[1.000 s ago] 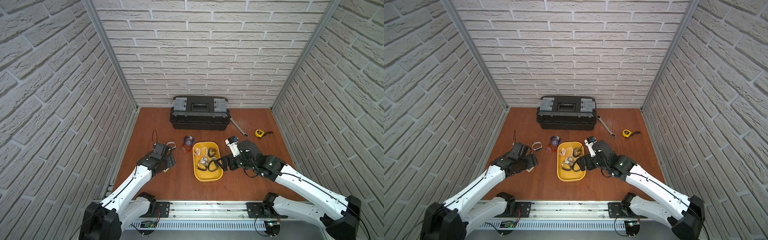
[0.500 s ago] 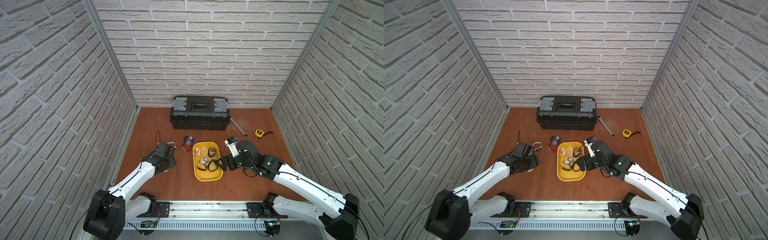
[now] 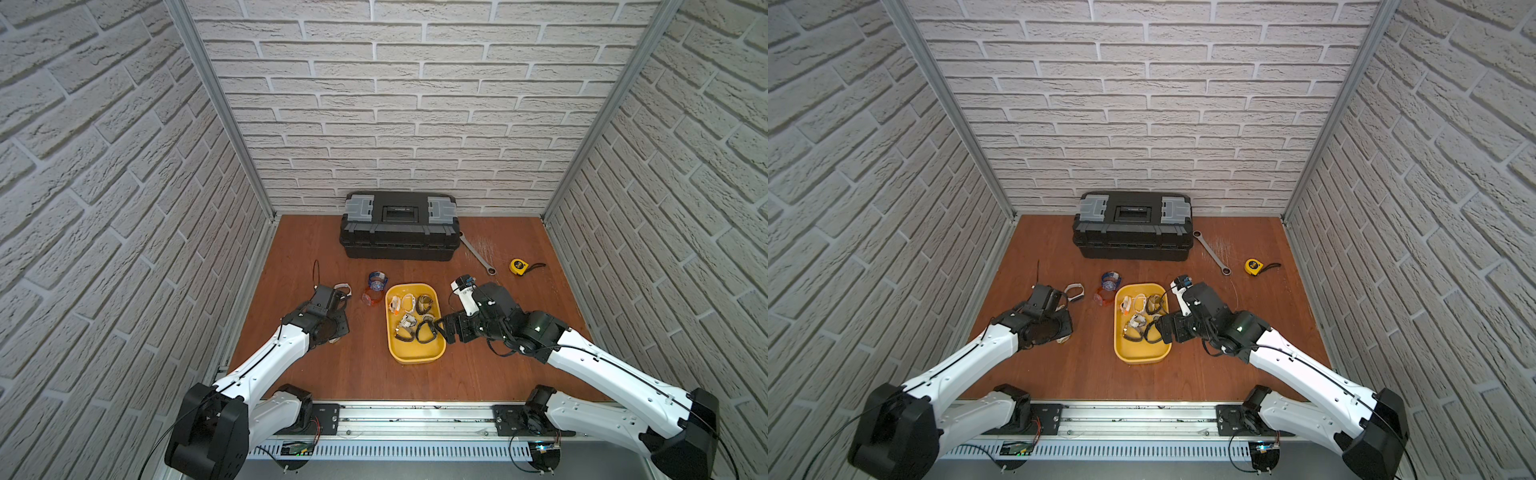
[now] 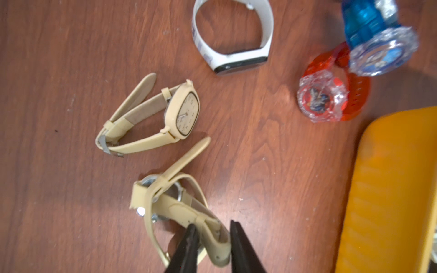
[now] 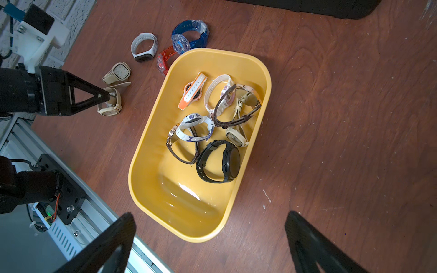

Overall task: Put the watch into the storage box
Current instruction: Pick up the watch at the center of the board.

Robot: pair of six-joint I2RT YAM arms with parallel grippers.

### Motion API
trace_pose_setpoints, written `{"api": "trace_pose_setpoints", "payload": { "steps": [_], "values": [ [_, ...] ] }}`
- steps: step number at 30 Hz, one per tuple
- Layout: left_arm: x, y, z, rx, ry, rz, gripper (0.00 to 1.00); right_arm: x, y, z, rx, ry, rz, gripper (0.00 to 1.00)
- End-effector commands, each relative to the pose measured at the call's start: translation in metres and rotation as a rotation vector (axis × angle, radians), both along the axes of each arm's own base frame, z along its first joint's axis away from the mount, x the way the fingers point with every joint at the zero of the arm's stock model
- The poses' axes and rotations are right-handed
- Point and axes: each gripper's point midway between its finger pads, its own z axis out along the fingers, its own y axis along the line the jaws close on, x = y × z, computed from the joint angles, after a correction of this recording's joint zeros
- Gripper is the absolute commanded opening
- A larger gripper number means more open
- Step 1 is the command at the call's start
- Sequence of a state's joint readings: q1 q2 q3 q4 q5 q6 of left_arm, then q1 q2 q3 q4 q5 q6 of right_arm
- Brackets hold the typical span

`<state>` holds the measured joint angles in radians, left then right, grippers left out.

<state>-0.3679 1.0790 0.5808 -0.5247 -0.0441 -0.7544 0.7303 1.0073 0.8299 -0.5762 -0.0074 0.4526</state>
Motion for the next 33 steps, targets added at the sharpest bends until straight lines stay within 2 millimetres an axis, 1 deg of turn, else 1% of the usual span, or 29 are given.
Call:
{"api": "trace_pose_setpoints", "payload": {
  "steps": [1, 5, 8, 14, 19, 22, 23, 26, 30, 33],
  "values": [
    [0.005, -0.006, 0.013, -0.011, -0.041, -0.035, 0.18, 0.004, -0.001, 0.002, -0.009, -0.03, -0.001, 1.0],
    [0.004, -0.009, 0.024, 0.003, -0.069, -0.065, 0.16, 0.004, 0.0, 0.001, -0.011, -0.029, -0.002, 1.0],
    [0.002, -0.014, 0.041, 0.025, -0.124, -0.107, 0.16, 0.005, -0.001, 0.001, -0.014, -0.03, -0.004, 1.0],
    [0.0, -0.025, 0.081, 0.024, -0.28, -0.188, 0.16, 0.008, 0.002, 0.001, -0.012, -0.036, -0.002, 1.0],
    [-0.001, -0.035, 0.102, -0.023, -0.372, -0.241, 0.16, 0.011, 0.011, 0.002, 0.017, -0.037, 0.017, 1.0],
    [-0.002, -0.051, 0.118, -0.112, -0.442, -0.294, 0.16, 0.011, 0.024, 0.006, 0.076, -0.026, 0.041, 1.0],
    [-0.002, -0.057, 0.122, -0.141, -0.464, -0.314, 0.16, 0.01, 0.032, 0.009, 0.115, -0.021, 0.066, 1.0],
    [-0.005, -0.07, 0.145, -0.223, -0.547, -0.366, 0.16, 0.002, 0.066, 0.019, 0.268, 0.011, 0.193, 1.0],
    [-0.01, -0.084, 0.164, -0.295, -0.619, -0.433, 0.16, 0.009, 0.095, 0.023, 0.423, 0.065, 0.201, 0.99],
    [-0.014, -0.093, 0.171, -0.323, -0.657, -0.477, 0.16, 0.019, 0.111, 0.029, 0.529, 0.099, 0.162, 0.98]
  ]
}}
